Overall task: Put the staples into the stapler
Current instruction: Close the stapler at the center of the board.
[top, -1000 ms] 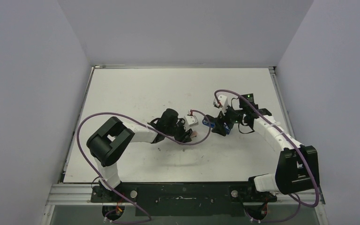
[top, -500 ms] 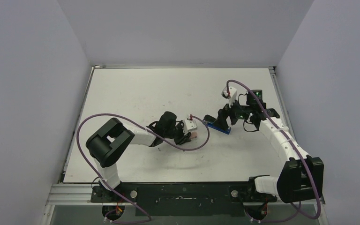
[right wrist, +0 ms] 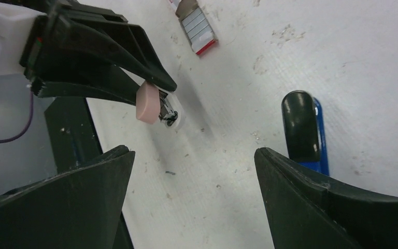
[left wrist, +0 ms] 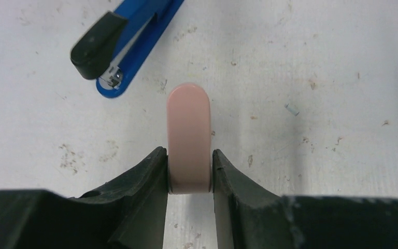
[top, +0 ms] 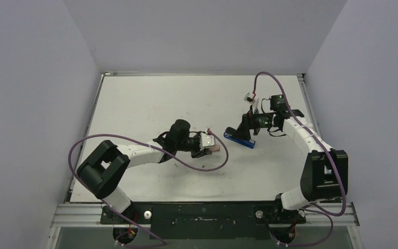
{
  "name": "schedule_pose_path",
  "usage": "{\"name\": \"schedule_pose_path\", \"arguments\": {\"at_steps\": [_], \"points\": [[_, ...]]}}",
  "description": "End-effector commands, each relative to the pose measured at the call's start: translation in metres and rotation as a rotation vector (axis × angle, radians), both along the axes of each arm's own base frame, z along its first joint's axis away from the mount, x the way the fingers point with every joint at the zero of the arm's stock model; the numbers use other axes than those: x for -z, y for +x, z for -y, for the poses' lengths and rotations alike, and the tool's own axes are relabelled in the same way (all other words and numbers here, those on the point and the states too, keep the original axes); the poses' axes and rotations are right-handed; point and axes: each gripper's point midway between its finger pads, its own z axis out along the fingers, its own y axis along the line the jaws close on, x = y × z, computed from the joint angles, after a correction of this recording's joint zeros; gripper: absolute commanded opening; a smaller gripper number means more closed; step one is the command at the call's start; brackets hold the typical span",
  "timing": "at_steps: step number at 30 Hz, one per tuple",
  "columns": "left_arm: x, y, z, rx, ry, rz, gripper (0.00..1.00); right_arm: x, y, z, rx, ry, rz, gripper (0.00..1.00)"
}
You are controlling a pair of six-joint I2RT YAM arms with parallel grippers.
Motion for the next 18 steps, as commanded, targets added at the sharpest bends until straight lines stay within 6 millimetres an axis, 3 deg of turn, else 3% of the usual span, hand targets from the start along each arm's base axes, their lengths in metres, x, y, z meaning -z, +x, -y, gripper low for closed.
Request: {"name": "schedule_pose_path", "arguments": {"at_steps": [1,9,18], "points": [[-0.054,0.005,0.015,0.063,-0.073,0.100,0.00,-0.011,-0.012,-0.022,-0.111,0.095,-0.060,0.90],[-0.068,0.013,0.014,0.009,-0.023,0.168,0.00,0.003,-0.029,-0.054,-0.252,0.136,-0.143,0.90],[-0.073,0.018,0.015,-0.010,0.012,0.235,0.00,0.019,-0.043,-0.072,-0.347,0.157,-0.223,0.91]]}}
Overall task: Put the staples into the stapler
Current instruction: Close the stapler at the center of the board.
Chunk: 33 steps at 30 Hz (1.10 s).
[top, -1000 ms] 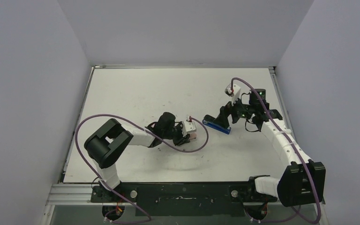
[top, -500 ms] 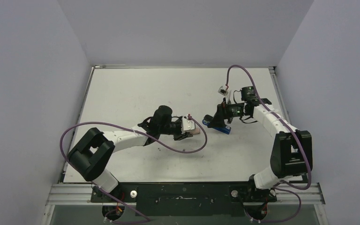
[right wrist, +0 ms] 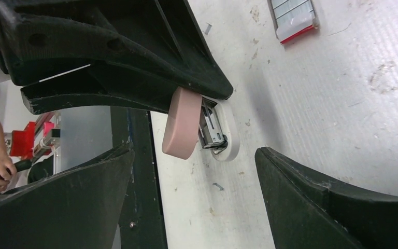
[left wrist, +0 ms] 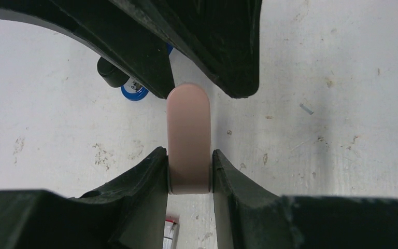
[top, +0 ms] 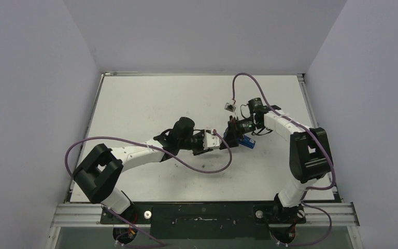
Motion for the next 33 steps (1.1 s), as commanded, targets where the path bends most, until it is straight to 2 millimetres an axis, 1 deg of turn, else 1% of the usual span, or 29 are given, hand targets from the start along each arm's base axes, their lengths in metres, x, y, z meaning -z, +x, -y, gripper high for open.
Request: {"name": "schedule_pose_path", "arguments": {"at_steps": [1,4,8,12,20,23,31,33], "points": [[-0.041,0.012,0.010,-0.003,-0.051,0.127,0.00,-0.009,-0.004,-0.013,-0.066,0.073,0.017,0.92],[-0.042,0.012,0.013,0.002,-0.053,0.169,0.00,-0.003,-0.007,-0.019,-0.088,0.088,-0.017,0.98],[-0.041,0.013,0.017,0.001,-0.044,0.231,0.00,-0.004,-0.013,-0.024,-0.138,0.126,-0.055,0.95],[-0.047,0.019,0.016,-0.026,-0.048,0.294,0.00,-0.004,-0.017,-0.027,-0.154,0.152,-0.081,0.88],[-0.039,0.020,0.012,-0.035,-0.012,0.383,0.00,-0.005,-0.017,-0.029,-0.150,0.167,-0.104,0.76],[-0.035,0.019,0.013,-0.035,-0.001,0.399,0.00,-0.005,-0.017,-0.030,-0.148,0.169,-0.108,0.72],[-0.032,0.016,0.015,-0.028,-0.003,0.394,0.00,-0.002,-0.016,-0.029,-0.146,0.162,-0.112,0.66],[-0.030,0.015,0.015,-0.027,-0.002,0.392,0.00,-0.002,-0.016,-0.030,-0.147,0.165,-0.118,0.62]]}}
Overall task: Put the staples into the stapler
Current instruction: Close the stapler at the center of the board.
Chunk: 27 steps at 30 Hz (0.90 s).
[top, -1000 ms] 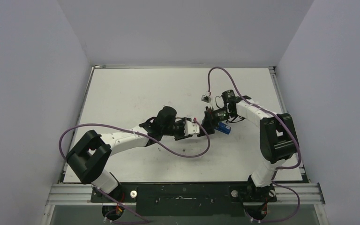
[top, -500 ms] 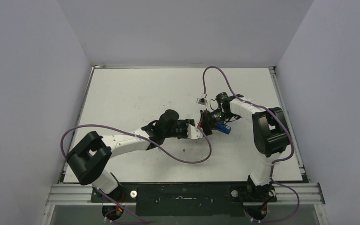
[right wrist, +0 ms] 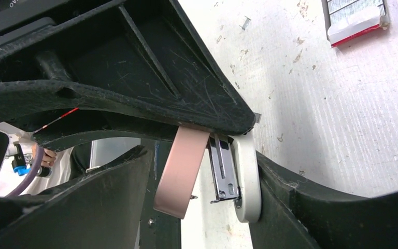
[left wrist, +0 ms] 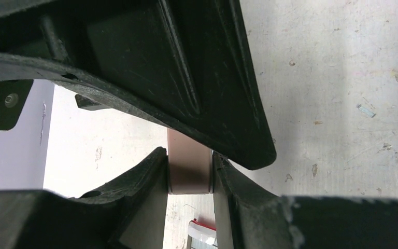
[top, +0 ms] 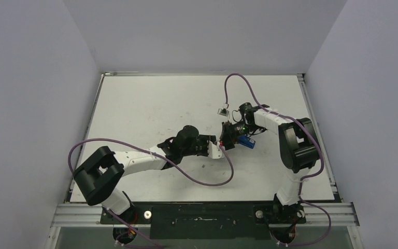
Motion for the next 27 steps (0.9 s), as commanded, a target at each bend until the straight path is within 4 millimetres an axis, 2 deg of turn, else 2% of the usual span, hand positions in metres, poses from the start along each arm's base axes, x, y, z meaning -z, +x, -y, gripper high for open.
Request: {"name": "schedule_pose_path", "arguments": {"at_steps": [1,2,4,7,10,14,15,16,17,18,19,21,27], "points": [[-0.021,0.004,0.005,-0.003,-0.057,0.060,0.00,-0.015,0.006,-0.008,-0.013,0.084,0.031,0.57],[-0.021,0.004,0.005,-0.001,-0.057,0.059,0.00,-0.015,0.007,-0.008,-0.011,0.084,0.029,0.47],[-0.019,0.002,0.005,0.005,-0.055,0.055,0.00,-0.015,0.008,-0.008,-0.005,0.083,0.042,0.08],[-0.015,0.002,0.004,0.007,-0.051,0.053,0.00,-0.021,0.010,-0.009,0.018,0.122,0.051,0.05],[-0.012,0.001,0.004,0.013,-0.047,0.051,0.00,-0.026,0.006,-0.010,0.030,0.138,0.044,0.05],[-0.009,-0.003,0.006,0.034,-0.049,0.023,0.00,-0.027,0.011,-0.006,0.054,0.121,0.043,0.07],[-0.009,-0.005,0.006,0.040,-0.047,0.019,0.00,-0.025,0.012,-0.005,0.061,0.112,0.044,0.17],[-0.008,-0.006,0.006,0.047,-0.045,0.013,0.00,-0.025,0.013,-0.004,0.068,0.107,0.042,0.32],[-0.008,-0.007,0.005,0.050,-0.044,0.007,0.00,-0.024,0.014,-0.003,0.073,0.097,0.043,0.58],[-0.007,-0.007,0.004,0.054,-0.043,-0.002,0.00,-0.024,0.015,-0.002,0.080,0.091,0.049,0.78],[-0.007,-0.007,0.003,0.056,-0.046,-0.016,0.00,-0.025,0.015,0.000,0.083,0.086,0.060,0.91],[-0.007,-0.007,0.000,0.063,-0.061,-0.061,0.00,-0.026,0.017,0.003,0.093,0.072,0.080,0.99],[0.003,-0.002,-0.012,0.058,-0.096,-0.231,0.00,-0.026,0.028,0.026,0.136,-0.002,0.190,1.00]]}}
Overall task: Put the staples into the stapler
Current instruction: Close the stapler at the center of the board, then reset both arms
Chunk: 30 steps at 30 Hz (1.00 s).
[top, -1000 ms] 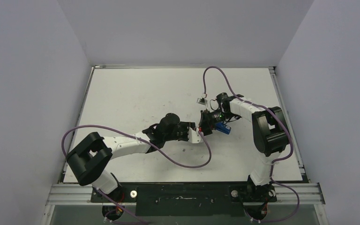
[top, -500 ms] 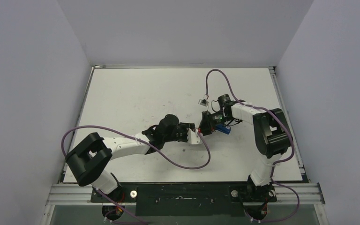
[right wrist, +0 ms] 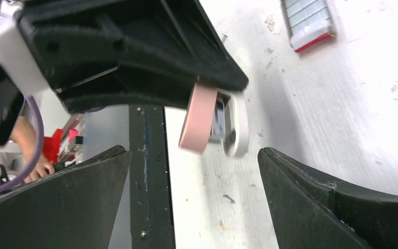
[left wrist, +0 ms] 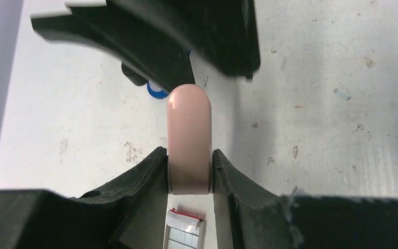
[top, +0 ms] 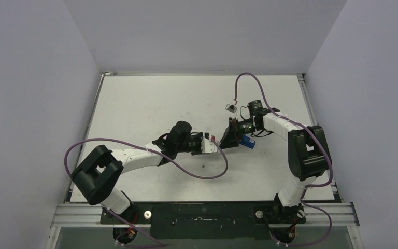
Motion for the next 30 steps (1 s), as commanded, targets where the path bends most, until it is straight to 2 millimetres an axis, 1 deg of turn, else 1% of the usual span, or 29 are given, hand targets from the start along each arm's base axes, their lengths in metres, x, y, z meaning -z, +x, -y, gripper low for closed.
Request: {"name": "schedule_pose_path", "arguments": {"at_steps": [1,4,8,10,12,15,17,19,20,21,25,27,28,30], "points": [[-0.006,0.000,0.001,0.027,-0.067,-0.141,0.00,-0.019,0.015,0.019,0.030,-0.024,0.159,1.00],[0.008,0.006,-0.002,0.017,-0.047,-0.240,0.00,-0.023,0.020,0.034,0.049,-0.047,0.222,1.00],[0.033,0.016,-0.002,-0.006,0.018,-0.376,0.00,-0.032,0.025,0.050,0.079,-0.055,0.276,1.00],[0.041,0.023,0.000,-0.018,0.036,-0.420,0.00,-0.034,0.026,0.059,0.090,-0.068,0.296,1.00],[0.042,0.033,0.005,-0.027,0.042,-0.434,0.01,-0.035,0.027,0.069,0.108,-0.081,0.314,1.00],[0.053,0.037,0.006,-0.041,0.086,-0.491,0.04,-0.033,0.026,0.085,0.136,-0.102,0.318,1.00],[0.058,0.041,0.008,-0.047,0.105,-0.507,0.06,-0.031,0.022,0.096,0.149,-0.107,0.311,1.00],[0.063,0.043,0.010,-0.045,0.127,-0.526,0.11,-0.030,0.017,0.106,0.161,-0.099,0.297,1.00],[0.072,0.042,0.008,-0.046,0.155,-0.552,0.13,-0.029,0.016,0.110,0.164,-0.094,0.294,0.99],[0.074,0.043,0.008,-0.049,0.167,-0.558,0.15,-0.029,0.013,0.115,0.160,-0.086,0.305,0.99],[0.085,0.046,0.008,-0.061,0.195,-0.568,0.19,-0.032,0.001,0.127,0.166,-0.050,0.270,0.98],[0.090,0.045,0.008,-0.065,0.206,-0.569,0.22,-0.030,0.001,0.133,0.189,-0.054,0.259,0.96],[0.092,0.045,0.007,-0.070,0.211,-0.566,0.25,-0.030,0.000,0.135,0.191,-0.060,0.268,0.95],[0.096,0.044,0.005,-0.076,0.219,-0.558,0.34,-0.032,0.000,0.137,0.196,-0.073,0.283,0.95]]}}
